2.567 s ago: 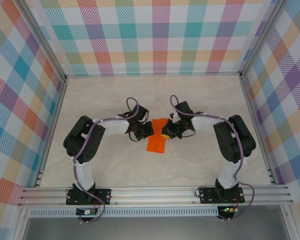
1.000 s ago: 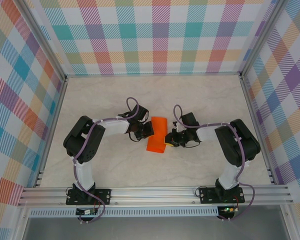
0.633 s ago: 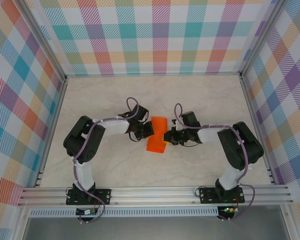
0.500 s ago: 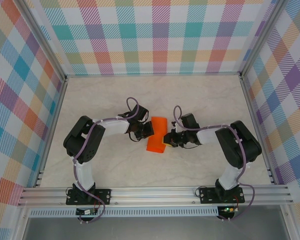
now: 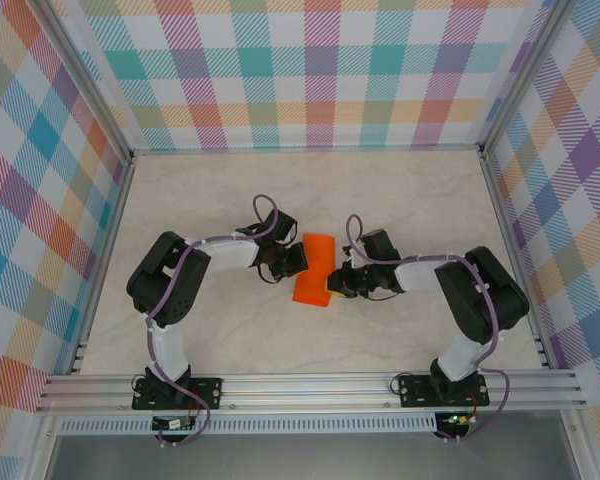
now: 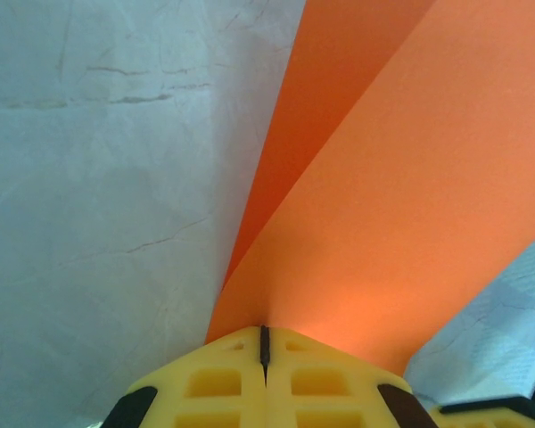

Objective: Fold a paper plane with a square sheet of paper (pick it up from the middle)
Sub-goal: Fold the square sheet of paper in half at the center of the table.

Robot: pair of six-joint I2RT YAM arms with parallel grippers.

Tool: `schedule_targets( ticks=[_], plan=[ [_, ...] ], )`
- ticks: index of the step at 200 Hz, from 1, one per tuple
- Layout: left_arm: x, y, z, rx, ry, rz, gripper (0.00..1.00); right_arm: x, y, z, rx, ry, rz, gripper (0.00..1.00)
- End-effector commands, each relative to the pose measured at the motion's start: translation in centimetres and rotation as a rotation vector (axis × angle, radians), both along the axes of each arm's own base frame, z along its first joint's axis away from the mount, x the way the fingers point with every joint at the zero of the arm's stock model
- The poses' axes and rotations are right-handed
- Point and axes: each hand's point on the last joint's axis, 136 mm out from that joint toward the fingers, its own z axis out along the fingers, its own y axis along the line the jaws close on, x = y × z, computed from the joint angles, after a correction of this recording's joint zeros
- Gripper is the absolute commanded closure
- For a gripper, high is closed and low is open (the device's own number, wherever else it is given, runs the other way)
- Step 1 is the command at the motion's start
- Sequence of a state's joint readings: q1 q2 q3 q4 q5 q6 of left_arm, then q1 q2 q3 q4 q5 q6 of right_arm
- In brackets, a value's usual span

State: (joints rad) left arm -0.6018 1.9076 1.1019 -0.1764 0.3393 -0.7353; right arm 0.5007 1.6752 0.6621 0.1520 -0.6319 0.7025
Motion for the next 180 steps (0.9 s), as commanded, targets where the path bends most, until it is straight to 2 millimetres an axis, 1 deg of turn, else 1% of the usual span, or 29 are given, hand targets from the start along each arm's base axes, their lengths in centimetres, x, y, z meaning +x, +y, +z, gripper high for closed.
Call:
schedule_targets(
  ticks=[1,18,52,71,84,96,109,110,124,144,165,180],
  plan=[
    [-2.2,1.3,-2.9,0.085,0.077,-0.019,1.00,-0.7,0.2,0.7,0.000,-0.011,0.015,0.88],
    [-2.2,1.3,-2.9,0.084,0.077,-0.020,1.00,-1.0,0.3,0.0,-0.012,0.003,0.021,0.88],
    [-2.3,1.3,-2.9,0.084,0.077,-0.021,1.00,-2.1,-0.3,-2.7,-0.063,0.049,0.011,0.89],
    [-2.2,1.3,-2.9,0.084,0.077,-0.020,1.00,-2.3,-0.5,-3.6,-0.078,0.062,0.011,0.89],
    [-2.2,1.3,-2.9,0.082,0.078,-0.019,1.00,-2.3,-0.5,-3.8,-0.083,0.068,0.012,0.89],
    [-2.2,1.2,-2.9,0.081,0.078,-0.019,1.00,-2.3,-0.4,-3.7,-0.087,0.070,0.015,0.88],
    [-2.2,1.3,-2.8,0.082,0.077,-0.020,1.00,-2.2,-0.2,-3.0,-0.074,0.064,0.019,0.88],
    [-2.2,1.3,-2.8,0.082,0.077,-0.020,1.00,-2.1,-0.1,-2.6,-0.069,0.057,0.020,0.88],
    [-2.2,1.3,-2.8,0.084,0.076,-0.021,1.00,-2.0,0.2,-1.3,-0.056,0.026,0.023,0.87],
    [-2.2,1.3,-2.8,0.083,0.077,-0.023,1.00,-2.1,0.3,-0.2,-0.047,0.001,0.031,0.87],
    [-2.3,1.3,-3.0,0.085,0.081,-0.024,1.00,-2.5,0.4,-0.2,-0.056,-0.005,0.040,0.88],
    [-2.3,1.3,-3.0,0.085,0.081,-0.023,1.00,-2.9,0.3,-0.8,-0.072,0.007,0.042,0.88]
  ],
)
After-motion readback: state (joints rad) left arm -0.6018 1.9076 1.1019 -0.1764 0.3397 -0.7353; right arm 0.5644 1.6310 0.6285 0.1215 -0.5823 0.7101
